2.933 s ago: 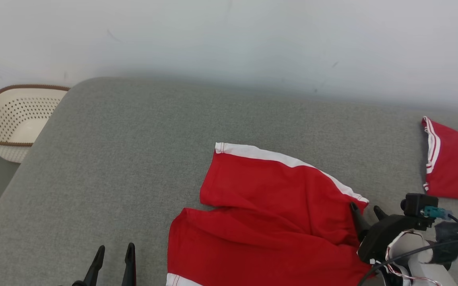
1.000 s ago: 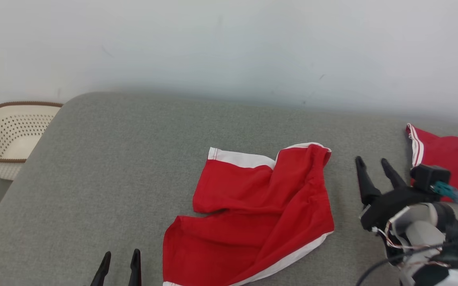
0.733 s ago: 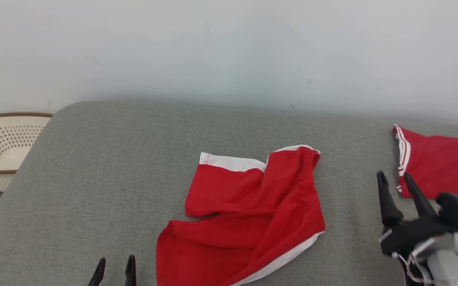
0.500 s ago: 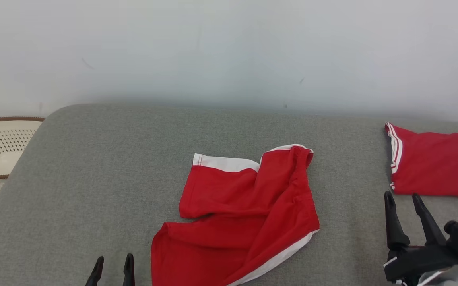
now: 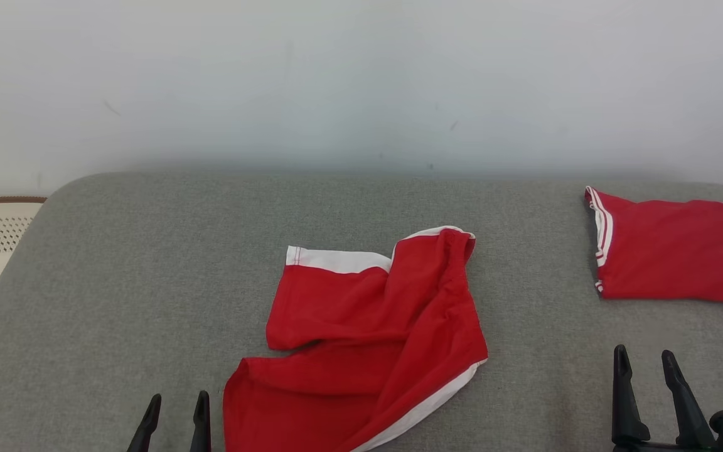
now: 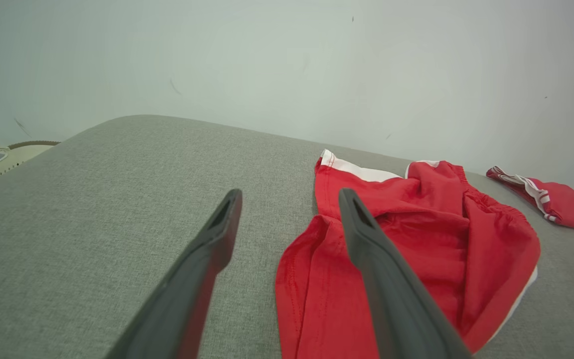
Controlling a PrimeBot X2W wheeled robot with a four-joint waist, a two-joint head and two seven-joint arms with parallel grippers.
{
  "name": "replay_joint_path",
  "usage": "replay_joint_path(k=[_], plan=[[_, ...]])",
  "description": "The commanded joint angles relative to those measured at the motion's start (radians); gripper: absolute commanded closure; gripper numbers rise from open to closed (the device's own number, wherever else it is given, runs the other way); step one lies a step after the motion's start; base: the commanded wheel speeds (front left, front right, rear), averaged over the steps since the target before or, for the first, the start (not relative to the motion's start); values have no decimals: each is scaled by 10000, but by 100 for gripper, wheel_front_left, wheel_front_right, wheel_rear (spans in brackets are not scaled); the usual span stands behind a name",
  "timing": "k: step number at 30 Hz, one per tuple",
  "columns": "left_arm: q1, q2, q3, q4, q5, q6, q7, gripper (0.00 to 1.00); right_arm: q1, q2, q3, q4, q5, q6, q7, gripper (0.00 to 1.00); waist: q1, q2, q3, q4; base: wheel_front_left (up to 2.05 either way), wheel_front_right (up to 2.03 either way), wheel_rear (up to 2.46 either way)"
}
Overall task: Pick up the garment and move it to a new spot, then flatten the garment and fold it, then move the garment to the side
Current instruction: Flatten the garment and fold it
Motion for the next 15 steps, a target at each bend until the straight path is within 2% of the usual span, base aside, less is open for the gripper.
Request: replay_joint_path(k=[1, 15], plan=[[-51, 147, -10, -74, 199, 78, -28, 0, 264, 131, -97, -228, -187, 8, 104, 0, 0, 0, -18, -188, 0, 0, 0], [20, 378, -58, -458, 194, 226, 229, 0, 557, 428, 1, -924, -581, 8, 667, 0, 0, 0, -135, -699, 0, 0, 0]])
